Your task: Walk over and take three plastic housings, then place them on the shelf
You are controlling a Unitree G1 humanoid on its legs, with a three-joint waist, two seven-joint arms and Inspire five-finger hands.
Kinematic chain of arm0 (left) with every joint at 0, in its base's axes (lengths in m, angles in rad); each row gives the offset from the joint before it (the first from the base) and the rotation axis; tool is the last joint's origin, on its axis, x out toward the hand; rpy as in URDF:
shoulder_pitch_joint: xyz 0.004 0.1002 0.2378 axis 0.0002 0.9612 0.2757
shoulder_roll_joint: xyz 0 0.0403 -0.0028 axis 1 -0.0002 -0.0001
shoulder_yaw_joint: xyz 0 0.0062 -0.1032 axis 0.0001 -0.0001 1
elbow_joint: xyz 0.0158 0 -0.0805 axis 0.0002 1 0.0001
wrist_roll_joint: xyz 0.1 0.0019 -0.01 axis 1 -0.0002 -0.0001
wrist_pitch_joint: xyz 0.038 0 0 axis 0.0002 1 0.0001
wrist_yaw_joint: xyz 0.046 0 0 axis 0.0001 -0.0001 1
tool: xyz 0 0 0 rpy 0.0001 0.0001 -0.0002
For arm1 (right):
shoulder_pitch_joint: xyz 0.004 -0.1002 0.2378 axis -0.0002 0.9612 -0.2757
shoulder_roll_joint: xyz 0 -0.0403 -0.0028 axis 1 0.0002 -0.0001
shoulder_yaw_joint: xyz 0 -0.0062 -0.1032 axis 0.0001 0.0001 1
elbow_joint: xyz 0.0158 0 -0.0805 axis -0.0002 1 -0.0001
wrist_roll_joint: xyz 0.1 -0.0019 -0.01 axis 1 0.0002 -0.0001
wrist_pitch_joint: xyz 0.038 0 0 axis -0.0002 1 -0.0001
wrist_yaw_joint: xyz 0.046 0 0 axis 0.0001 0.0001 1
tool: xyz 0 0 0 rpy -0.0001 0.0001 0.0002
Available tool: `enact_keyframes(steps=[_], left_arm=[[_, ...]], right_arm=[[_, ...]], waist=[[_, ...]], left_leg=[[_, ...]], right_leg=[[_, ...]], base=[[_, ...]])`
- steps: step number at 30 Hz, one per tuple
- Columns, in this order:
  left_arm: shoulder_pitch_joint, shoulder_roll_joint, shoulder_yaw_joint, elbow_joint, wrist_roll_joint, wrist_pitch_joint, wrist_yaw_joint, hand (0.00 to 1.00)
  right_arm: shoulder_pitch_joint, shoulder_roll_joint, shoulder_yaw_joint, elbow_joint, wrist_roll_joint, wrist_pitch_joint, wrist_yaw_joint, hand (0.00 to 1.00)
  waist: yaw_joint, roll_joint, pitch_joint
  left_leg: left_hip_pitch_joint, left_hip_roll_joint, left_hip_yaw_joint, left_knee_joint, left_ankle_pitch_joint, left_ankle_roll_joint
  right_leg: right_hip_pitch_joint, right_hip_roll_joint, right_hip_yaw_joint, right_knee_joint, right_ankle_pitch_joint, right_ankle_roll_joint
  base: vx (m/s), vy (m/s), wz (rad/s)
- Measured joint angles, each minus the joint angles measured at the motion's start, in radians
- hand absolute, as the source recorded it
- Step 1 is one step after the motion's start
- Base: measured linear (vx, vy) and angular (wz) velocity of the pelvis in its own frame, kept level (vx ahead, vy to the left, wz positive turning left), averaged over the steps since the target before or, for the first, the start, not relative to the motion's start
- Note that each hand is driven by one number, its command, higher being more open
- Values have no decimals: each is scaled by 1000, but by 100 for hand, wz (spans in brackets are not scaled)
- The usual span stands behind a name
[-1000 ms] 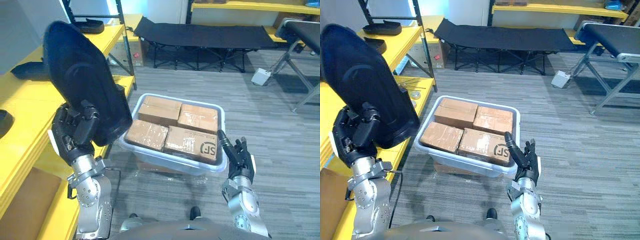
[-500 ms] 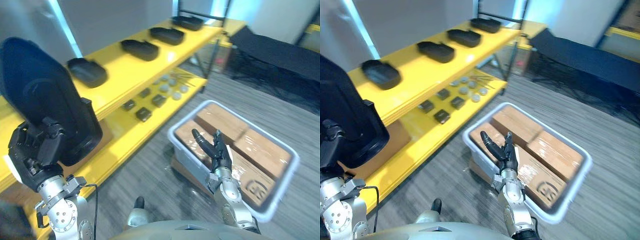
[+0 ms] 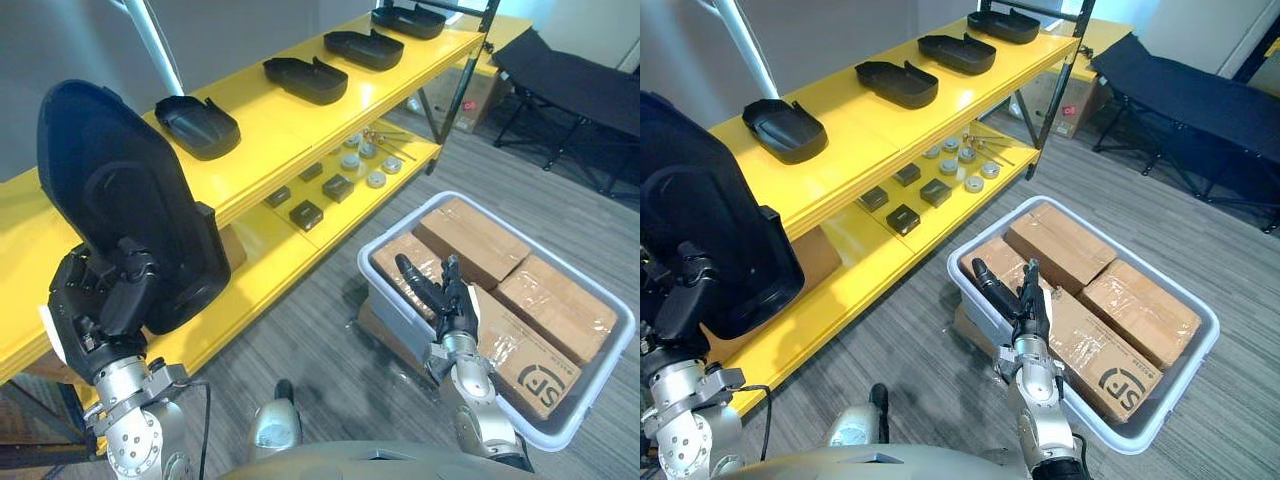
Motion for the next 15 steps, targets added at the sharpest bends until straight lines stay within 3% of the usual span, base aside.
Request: enact_keyframes(steps=[2, 4, 5, 6, 7, 8, 9, 10, 11, 13, 14, 15], left_arm=[[-4, 1, 4, -19, 1, 0, -1, 0], [-7, 15, 15, -41, 2, 1, -2, 0], [-8, 36, 24, -48, 12, 1, -3, 0], [-12, 40, 32, -49, 30, 1, -1, 0], [-27, 44, 40, -47, 72, 4, 4, 0], [-34, 51, 45, -51, 83, 4, 7, 0], [-47, 68, 50, -52, 87, 4, 13, 0], [-84, 99, 55, -48, 86, 6, 38, 0], [-115, 106, 63, -42, 85, 8, 52, 0], [-196, 108, 64, 0, 85, 7, 75, 0], [-232, 112, -6, 68, 87, 7, 89, 0], [-219, 114, -26, 64, 87, 7, 89, 0]], right_arm=[[-28, 2, 20, 0, -14, -8, -1, 100], [-49, 21, 26, 0, -31, -23, -3, 100], [-52, 34, 25, -2, -30, -43, -4, 100], [-57, 28, 24, -3, -29, -57, -2, 100], [-59, 17, 25, -5, -29, -76, 2, 100], [-61, 18, 21, -8, -29, -78, 3, 100], [-63, 26, 14, -15, -29, -80, 6, 100], [-67, 29, 3, -43, -28, -81, 20, 100], [-70, 24, -12, -70, -28, -82, 37, 100], [-92, 16, -85, -124, -27, -116, 52, 100], [-62, 16, -186, -221, -27, -158, 37, 100], [-40, 19, -186, -249, -31, -172, 28, 100]], waist=[[23, -2, 19], [43, -25, 28], [44, -45, 22], [45, -44, 23], [38, -33, 14], [34, -31, 14], [29, -25, 18], [17, -34, 16], [13, -35, 16], [1, -36, 17], [-81, -34, 16], [-85, -57, 10]], left_leg=[[-20, -1, -3, 106, -69, 0], [-34, -25, 2, 174, -130, 24], [-32, -55, 9, 201, -167, 42], [-36, -66, 3, 213, -178, 45], [-26, -96, -38, 193, -188, 70], [-18, -101, -51, 171, -187, 73], [-13, -105, -79, 148, -179, 86], [4, -113, -126, 91, -156, 105], [27, -123, -147, 39, -139, 114], [93, -159, -194, -41, -125, 120], [166, -212, -348, -38, -133, 95], [189, -217, -341, -24, -155, 62]], right_leg=[[20, -24, -9, 33, -24, 19], [49, -66, -32, 49, -41, 36], [75, -94, -45, 73, -33, 24], [61, -114, -31, 132, -23, -18], [-57, -153, 118, 336, 118, -182], [-90, -148, 176, 379, 141, -163], [-122, -124, 220, 412, 100, -130], [-171, -51, 264, 420, -11, -111], [-202, 9, 287, 369, -61, -111], [-294, 124, 366, 249, -83, -132], [-392, 199, 571, 218, -64, -111], [-384, 190, 579, 147, -4, -103]], base=[[12, 124, 13], [63, 172, 27], [152, 151, 34], [244, 289, 78], [216, 260, 76], [197, 287, 85], [214, 155, 76], [223, 130, 87], [288, 124, 87], [498, 98, 162], [775, -72, 280], [678, -162, 265]])
